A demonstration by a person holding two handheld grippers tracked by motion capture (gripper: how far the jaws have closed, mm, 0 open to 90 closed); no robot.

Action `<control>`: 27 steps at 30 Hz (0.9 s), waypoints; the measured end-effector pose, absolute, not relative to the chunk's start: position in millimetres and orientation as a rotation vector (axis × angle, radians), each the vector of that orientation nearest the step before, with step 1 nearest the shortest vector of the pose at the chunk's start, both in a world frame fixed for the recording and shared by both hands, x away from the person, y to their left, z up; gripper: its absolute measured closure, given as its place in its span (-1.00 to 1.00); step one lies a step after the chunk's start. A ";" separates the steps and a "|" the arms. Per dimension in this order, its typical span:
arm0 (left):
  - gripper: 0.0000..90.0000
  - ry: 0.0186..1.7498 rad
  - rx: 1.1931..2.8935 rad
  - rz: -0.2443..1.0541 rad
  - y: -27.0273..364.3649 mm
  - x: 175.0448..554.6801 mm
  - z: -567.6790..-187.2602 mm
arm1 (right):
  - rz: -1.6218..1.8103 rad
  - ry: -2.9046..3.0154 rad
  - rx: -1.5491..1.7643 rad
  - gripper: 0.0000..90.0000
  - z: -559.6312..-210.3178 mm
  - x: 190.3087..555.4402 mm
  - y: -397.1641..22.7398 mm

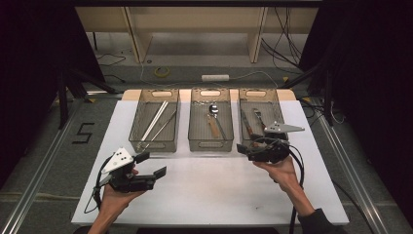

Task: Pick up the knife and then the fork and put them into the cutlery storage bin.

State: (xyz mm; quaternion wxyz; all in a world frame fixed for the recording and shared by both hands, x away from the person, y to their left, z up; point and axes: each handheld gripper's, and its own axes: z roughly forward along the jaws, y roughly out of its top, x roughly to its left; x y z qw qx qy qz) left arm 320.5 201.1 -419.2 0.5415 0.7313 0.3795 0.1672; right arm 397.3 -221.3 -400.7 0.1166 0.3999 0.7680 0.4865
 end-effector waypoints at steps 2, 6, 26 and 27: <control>-0.65 0.902 1.732 0.395 201.0 320.5 -419.1 | 1.418 2.257 1.153 -0.48 -403.3 391.6 -220.9; -0.65 0.892 1.743 0.394 200.3 320.2 -419.0 | 1.445 2.237 1.144 -0.47 -408.3 378.8 -224.1; -0.65 0.889 1.738 0.382 201.0 318.8 -419.6 | 1.489 2.184 1.067 -0.48 -416.0 328.6 -240.8; -0.65 0.890 1.737 0.381 200.8 318.6 -419.5 | 1.485 2.184 1.063 -0.48 -416.7 326.9 -241.8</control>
